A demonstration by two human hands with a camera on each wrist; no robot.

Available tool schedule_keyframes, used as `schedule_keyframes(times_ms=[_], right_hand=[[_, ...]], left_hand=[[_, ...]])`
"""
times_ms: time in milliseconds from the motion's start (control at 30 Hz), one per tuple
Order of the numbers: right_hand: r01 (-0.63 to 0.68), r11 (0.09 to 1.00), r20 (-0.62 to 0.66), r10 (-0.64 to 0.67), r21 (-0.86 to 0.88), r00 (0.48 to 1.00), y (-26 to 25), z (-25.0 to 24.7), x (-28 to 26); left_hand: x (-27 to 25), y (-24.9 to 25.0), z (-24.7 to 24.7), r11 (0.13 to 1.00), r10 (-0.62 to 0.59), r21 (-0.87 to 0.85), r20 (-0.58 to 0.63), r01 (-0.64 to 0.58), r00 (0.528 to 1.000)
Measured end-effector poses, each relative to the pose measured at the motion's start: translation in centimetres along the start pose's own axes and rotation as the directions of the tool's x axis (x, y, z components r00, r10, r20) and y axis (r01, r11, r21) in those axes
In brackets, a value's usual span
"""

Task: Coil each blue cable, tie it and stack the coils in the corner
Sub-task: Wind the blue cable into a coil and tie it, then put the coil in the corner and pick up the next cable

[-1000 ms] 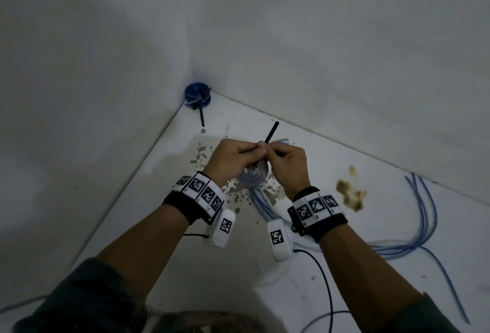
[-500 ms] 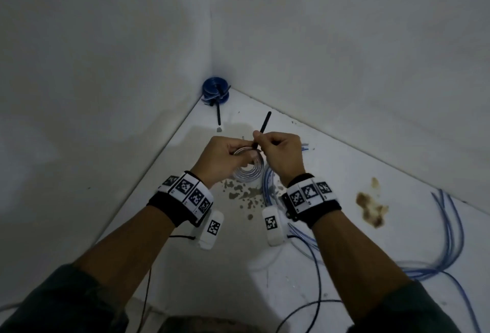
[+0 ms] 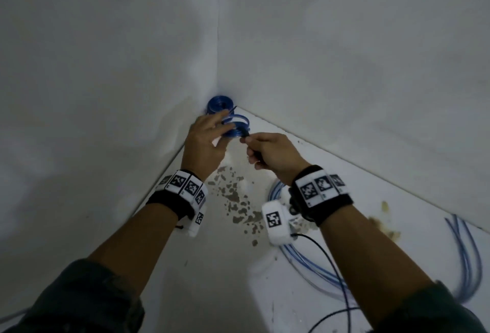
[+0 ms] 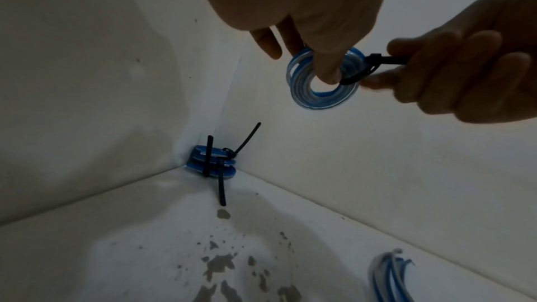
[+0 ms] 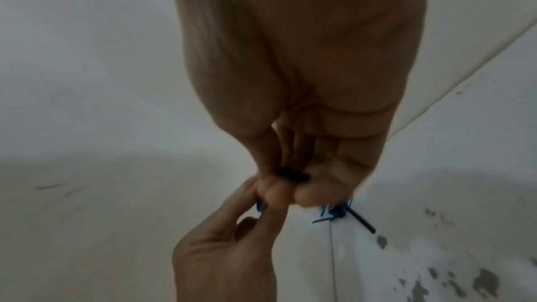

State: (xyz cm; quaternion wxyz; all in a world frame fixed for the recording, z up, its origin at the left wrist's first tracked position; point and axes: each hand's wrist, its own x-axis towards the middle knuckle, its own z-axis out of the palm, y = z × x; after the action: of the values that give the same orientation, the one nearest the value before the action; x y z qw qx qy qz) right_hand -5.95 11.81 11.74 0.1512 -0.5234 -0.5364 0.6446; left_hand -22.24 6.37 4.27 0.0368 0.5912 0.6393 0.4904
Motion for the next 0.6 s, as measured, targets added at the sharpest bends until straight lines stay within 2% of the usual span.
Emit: schedule_keyframes(times_ms=[67,100,167,200,267,333,400,500,600], right_hand=[[0.004,0.997,-0.070,0.001,0.075,0.998,-0.2,1.8,1.8],[0.001,0.994,-0.082,0.008,0.112,0.997,-0.3,2.8,2.7],[-0.008,0.983,-0.092,0.025,0.183,0.995,-0.3,4.5,4.7],[-0.019,0.978,-0.098,0.040,0.208,0.994,-0.4,5.1,5.7],[-0.061,0.962,-0.119,0.096,0.265,0.988,-0.5,6.1,7.9],[-0.117,0.947,-0.129,0.161,0.298,0.978,-0.6,6.8,10.1],[-0.177,0.938,-0.114,0.219,0.299,0.969,-0.4,7.4,12.1],[-0.272,0.933,-0.095,0.300,0.235,0.949,0.3,7.8,14.6],[-0.265,0.955,-0.101,0.279,0.133,0.955,0.8,7.6,16.1]], left_hand=[[-0.4,-0.9,-0.3,0.974,-0.226,0.034,0.007,0.225,0.974],[-0.8,-1.3,-0.5,0.935,-0.355,0.022,0.033,0.355,0.934],[-1.6,-2.1,-0.8,0.832,-0.554,0.048,0.149,0.553,0.819],[-2.2,-2.6,-0.9,0.786,-0.615,0.110,0.242,0.608,0.751],[-3.9,-4.0,-0.5,0.754,-0.647,0.256,0.443,0.604,0.620],[-5.4,-5.1,0.0,0.762,-0.637,0.343,0.551,0.550,0.539],[-6.7,-6.1,0.6,0.761,-0.640,0.384,0.575,0.522,0.510],[-7.2,-6.7,0.9,0.773,-0.631,0.397,0.560,0.495,0.536],[-7.0,-6.5,0.9,0.777,-0.628,0.397,0.533,0.489,0.566]])
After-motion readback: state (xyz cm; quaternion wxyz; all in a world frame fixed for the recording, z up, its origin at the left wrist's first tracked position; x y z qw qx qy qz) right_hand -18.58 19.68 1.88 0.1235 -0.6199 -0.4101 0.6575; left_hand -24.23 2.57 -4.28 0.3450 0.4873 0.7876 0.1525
